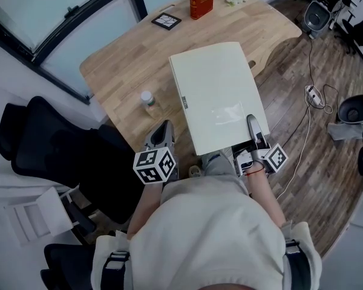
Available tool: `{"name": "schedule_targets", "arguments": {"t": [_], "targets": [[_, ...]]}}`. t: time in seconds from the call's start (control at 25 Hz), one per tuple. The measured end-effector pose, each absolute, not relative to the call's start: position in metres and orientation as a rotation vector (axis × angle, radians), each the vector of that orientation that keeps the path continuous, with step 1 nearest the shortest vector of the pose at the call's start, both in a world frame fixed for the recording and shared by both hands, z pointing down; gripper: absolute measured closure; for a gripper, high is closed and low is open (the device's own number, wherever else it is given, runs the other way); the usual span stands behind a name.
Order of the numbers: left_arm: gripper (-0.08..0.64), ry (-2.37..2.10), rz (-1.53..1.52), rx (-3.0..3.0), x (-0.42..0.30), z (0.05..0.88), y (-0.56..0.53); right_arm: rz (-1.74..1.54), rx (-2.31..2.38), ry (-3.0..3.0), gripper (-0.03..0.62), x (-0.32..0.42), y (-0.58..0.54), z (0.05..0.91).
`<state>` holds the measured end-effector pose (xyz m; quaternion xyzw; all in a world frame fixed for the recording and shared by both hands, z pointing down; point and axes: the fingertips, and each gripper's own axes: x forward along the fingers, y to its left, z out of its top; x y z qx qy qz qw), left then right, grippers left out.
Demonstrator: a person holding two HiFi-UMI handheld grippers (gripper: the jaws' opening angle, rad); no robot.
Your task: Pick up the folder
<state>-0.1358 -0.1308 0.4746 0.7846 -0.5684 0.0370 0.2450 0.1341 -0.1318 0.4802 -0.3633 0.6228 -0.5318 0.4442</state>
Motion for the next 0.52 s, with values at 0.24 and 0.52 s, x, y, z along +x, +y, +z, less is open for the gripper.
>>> {"name": "schedule_targets", "arguments": {"t": [0.24,0.52], "targets": [[0.538,-1.558,0.100,2.134,-0.1360,0.4764,-0.1311,-1.329,-0.901,1.545,0.313,0.1327,-0.1330,0.4826],[0.538,-1.556,0.099,2.140,-0.1334,0.4739,-0.1326,-1.328,-0.902,1.560,0.313,0.1318,-0.1348,0.4794]]}}
